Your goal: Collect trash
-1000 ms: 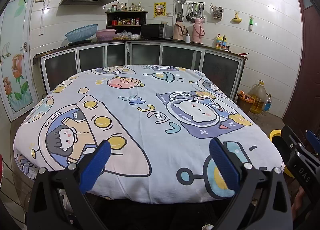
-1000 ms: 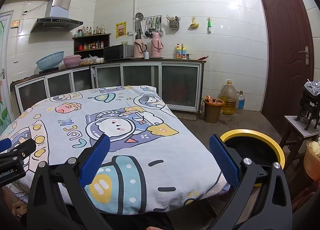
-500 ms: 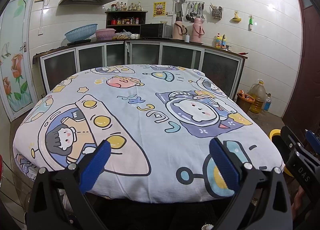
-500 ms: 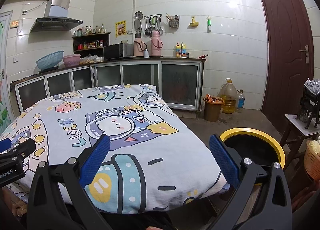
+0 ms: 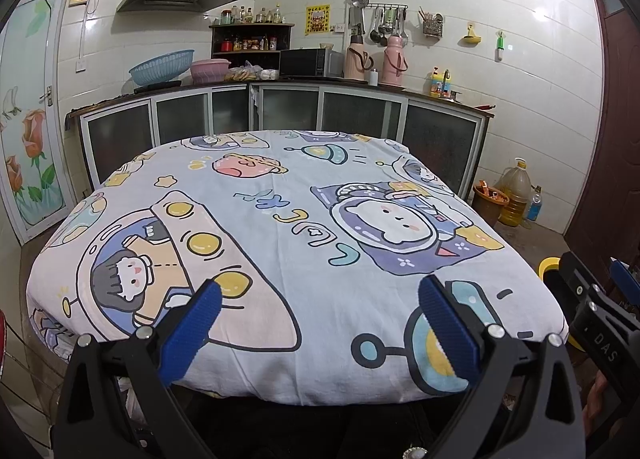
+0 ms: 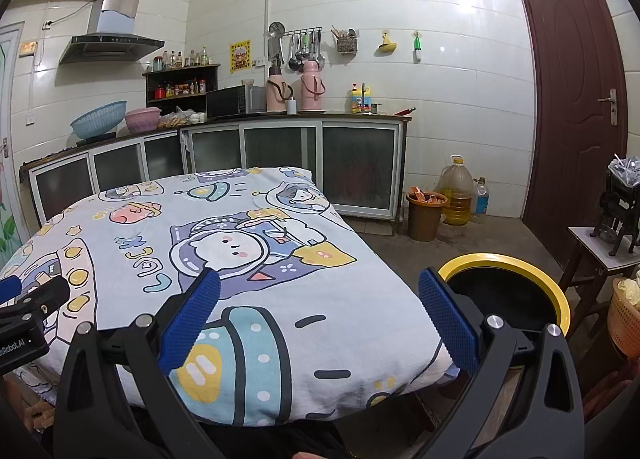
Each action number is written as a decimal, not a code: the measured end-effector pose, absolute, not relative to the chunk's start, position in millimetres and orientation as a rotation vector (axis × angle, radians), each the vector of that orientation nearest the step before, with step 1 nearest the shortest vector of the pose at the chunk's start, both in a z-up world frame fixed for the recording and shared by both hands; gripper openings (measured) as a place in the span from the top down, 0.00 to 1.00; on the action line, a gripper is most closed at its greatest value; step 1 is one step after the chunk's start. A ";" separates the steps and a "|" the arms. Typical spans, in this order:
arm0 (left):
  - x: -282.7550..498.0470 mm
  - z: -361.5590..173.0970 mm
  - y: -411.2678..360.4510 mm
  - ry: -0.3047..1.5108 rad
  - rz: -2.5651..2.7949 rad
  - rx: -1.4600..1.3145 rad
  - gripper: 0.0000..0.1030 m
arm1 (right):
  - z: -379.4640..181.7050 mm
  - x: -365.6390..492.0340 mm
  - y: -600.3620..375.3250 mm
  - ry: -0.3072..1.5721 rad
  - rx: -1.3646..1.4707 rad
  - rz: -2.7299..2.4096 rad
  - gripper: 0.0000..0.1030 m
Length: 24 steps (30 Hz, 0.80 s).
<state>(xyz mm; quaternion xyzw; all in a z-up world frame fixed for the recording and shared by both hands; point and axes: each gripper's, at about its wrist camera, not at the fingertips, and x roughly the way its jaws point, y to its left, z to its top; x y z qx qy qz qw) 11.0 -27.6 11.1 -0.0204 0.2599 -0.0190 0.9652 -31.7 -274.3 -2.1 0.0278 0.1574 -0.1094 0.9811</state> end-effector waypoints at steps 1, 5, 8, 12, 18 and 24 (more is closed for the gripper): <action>10.7 11.2 -27.7 0.525 -0.039 -0.040 0.08 | -1.6 -31.5 -274.7 0.317 0.057 -0.221 0.08; 10.5 11.0 -27.7 0.525 -0.039 -0.040 0.08 | -1.9 -31.7 -274.4 0.318 0.058 -0.221 0.08; 10.9 11.4 -27.5 0.524 -0.040 -0.039 0.08 | -1.9 -31.6 -274.3 0.318 0.058 -0.223 0.08; 10.7 12.4 -27.7 0.525 -0.041 -0.038 0.08 | -3.1 -31.5 -272.9 0.320 0.059 -0.223 0.08; 11.1 12.4 -27.5 0.528 -0.043 -0.039 0.08 | -3.1 -31.8 -273.4 0.322 0.060 -0.224 0.08; 11.6 12.3 -26.9 0.527 -0.045 -0.038 0.08 | -3.4 -31.7 -273.6 0.322 0.061 -0.224 0.08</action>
